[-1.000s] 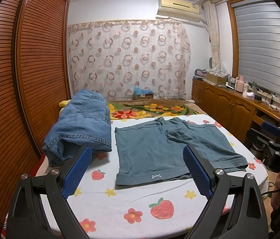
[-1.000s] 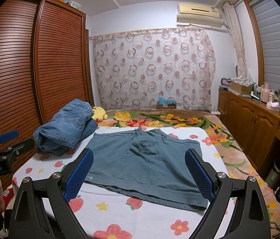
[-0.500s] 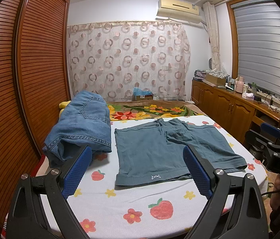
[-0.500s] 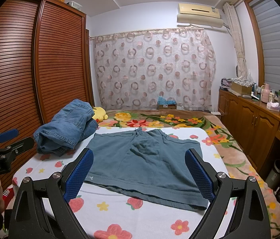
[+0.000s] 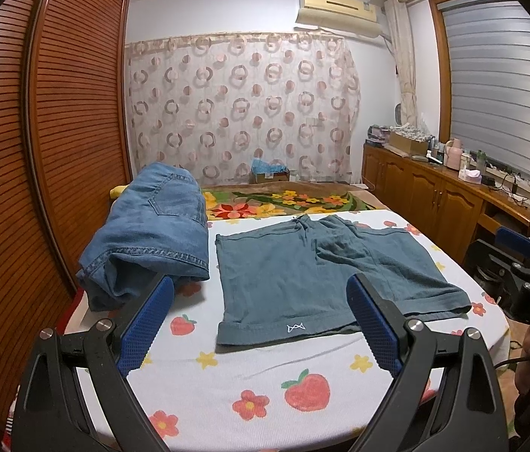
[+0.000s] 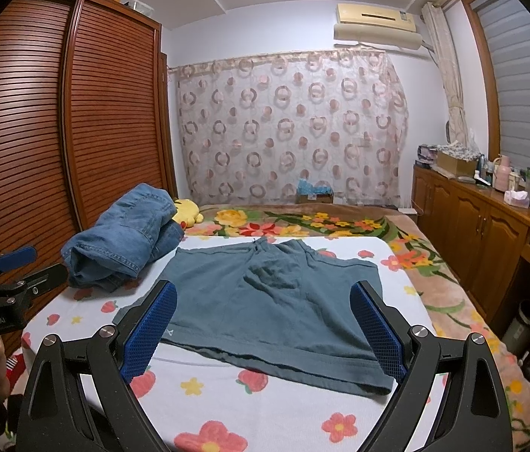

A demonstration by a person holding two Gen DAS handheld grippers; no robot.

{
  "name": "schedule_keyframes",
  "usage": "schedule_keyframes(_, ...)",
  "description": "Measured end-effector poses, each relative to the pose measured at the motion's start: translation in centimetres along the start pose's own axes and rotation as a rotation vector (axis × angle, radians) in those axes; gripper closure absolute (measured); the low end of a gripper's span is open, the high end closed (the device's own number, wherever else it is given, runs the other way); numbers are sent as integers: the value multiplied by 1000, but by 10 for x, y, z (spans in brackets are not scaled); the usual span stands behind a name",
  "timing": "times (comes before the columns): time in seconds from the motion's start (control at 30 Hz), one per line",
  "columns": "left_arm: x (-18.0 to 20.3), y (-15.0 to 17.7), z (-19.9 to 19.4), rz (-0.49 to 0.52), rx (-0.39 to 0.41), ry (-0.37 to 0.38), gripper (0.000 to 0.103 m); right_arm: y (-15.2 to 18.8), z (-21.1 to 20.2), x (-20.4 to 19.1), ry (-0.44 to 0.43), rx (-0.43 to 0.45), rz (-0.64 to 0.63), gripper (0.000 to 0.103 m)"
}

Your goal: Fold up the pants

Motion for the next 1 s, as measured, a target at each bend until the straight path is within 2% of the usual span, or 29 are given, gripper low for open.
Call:
schedule_keyframes(0.07, -1, -6, 13, 1, -4, 3, 9, 2, 1, 1, -1, -4, 0, 9)
schedule_keyframes(0.1, 0, -3, 8, 1, -1, 3, 9, 3, 2, 1, -1, -7, 0, 9)
schedule_keyframes(0.4, 5, 19, 54, 20, -72, 50, 9, 10, 8, 7, 5, -43, 2, 9)
schedule_keyframes(0.5, 8, 25, 45, 30, -76, 59, 9, 12, 9, 9, 4, -57, 0, 9)
schedule_keyframes(1.0, 7, 64, 79, 33, -161, 136, 9, 24, 20, 42, 89, -151, 9, 11)
Point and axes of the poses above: each gripper's, at about its wrist camera, not at the fingertips, and z roughly the way its jaws point, x to its right, y to its underside, the point moved 10 cm from there along z, roughly the way its jaws point, and after that the axes turned 8 degrees about z, right-handed, at the moved point
